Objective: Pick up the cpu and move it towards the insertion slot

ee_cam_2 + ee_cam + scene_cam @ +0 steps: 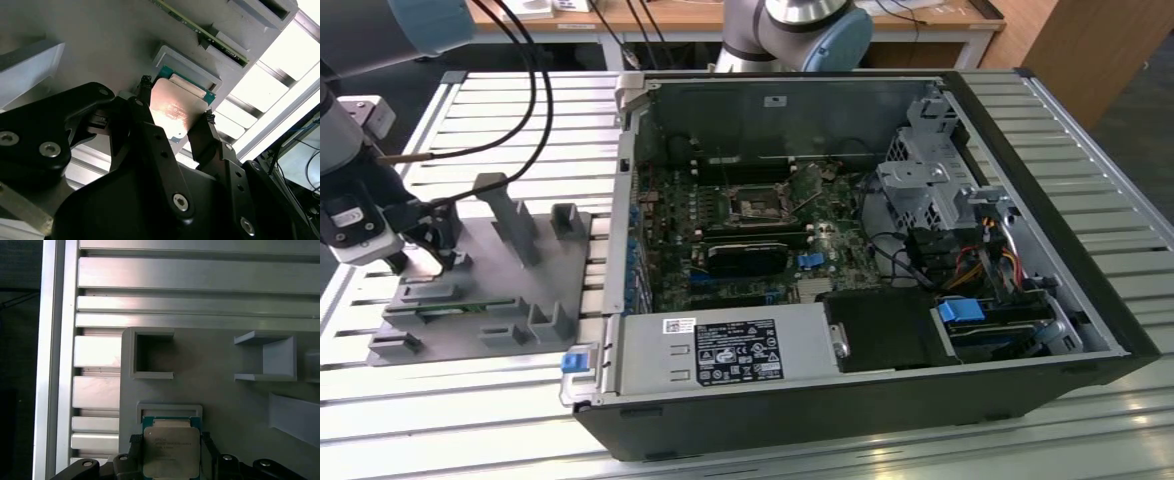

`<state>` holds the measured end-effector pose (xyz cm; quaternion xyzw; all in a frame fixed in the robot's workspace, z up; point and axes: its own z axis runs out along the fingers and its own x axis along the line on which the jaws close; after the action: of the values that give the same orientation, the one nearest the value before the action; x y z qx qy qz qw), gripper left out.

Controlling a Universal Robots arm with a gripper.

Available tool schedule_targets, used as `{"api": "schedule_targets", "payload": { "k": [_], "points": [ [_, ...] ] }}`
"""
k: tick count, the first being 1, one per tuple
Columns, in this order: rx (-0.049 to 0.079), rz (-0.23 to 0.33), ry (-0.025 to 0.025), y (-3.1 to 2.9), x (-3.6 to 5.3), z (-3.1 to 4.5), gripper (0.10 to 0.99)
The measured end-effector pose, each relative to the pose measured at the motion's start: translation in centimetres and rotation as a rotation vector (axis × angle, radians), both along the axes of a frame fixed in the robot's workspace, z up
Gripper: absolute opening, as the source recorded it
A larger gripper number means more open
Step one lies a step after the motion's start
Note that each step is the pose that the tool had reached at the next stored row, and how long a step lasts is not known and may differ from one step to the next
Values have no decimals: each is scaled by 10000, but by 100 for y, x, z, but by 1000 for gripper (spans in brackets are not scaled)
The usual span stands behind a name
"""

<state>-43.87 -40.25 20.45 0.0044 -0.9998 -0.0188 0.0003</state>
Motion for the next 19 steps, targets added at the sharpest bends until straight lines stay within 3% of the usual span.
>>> {"api": "schedule_targets", "payload": {
  "k": [19],
  "points": [
    [1,0,-1,0,0,61,541]
  ]
}}
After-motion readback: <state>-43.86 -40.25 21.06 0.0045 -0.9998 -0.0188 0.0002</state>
